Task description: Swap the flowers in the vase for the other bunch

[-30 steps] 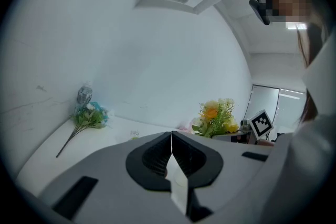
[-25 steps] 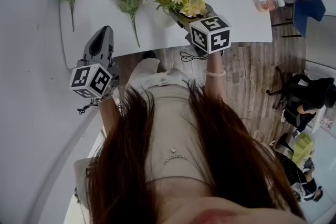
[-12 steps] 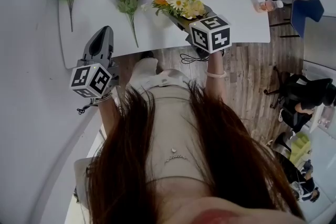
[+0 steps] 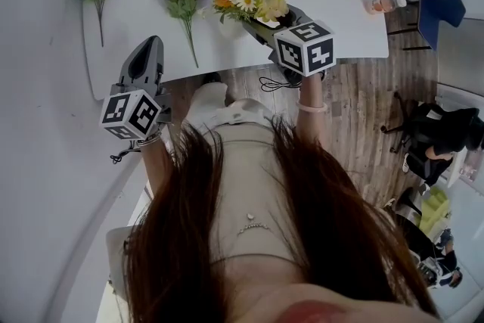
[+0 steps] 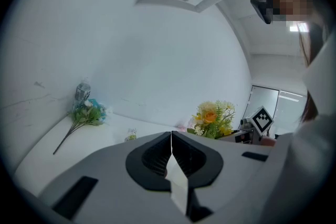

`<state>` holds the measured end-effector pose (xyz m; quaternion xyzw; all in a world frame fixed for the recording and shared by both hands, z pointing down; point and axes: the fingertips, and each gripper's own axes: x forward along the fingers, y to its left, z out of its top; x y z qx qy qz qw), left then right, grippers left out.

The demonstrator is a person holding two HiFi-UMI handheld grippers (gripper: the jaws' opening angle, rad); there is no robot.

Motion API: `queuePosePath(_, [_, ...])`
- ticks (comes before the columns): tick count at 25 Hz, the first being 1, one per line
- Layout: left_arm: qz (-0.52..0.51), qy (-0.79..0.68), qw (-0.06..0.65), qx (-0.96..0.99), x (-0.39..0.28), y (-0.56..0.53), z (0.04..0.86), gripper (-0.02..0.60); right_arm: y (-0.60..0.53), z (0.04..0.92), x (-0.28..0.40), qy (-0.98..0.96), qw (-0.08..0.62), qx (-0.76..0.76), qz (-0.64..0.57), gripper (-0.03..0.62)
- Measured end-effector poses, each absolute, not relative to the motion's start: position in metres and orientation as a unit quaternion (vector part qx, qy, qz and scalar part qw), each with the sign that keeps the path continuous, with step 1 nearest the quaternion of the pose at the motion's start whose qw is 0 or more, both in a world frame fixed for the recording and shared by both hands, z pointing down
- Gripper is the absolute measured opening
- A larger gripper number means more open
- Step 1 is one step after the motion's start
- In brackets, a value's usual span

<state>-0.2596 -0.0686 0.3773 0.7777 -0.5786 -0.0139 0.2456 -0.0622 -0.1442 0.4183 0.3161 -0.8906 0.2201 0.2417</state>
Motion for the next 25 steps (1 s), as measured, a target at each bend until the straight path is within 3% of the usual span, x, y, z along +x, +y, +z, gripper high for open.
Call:
queuePosePath(20, [-0.008, -0.563, 0.222, 0.796, -0.22, -0.029, 0.361, 0.006, -0.103, 0.404, -0.023, -0.888, 0.218, 0.353, 0.199, 0.29])
queuePosePath(25, [-0.007, -0.559, 0.206, 0.803, -0.201, -0.014, 0.351, 0.006, -0.088, 0.391, -0.007, -0.891, 0.207, 0.368, 0.169, 0.248])
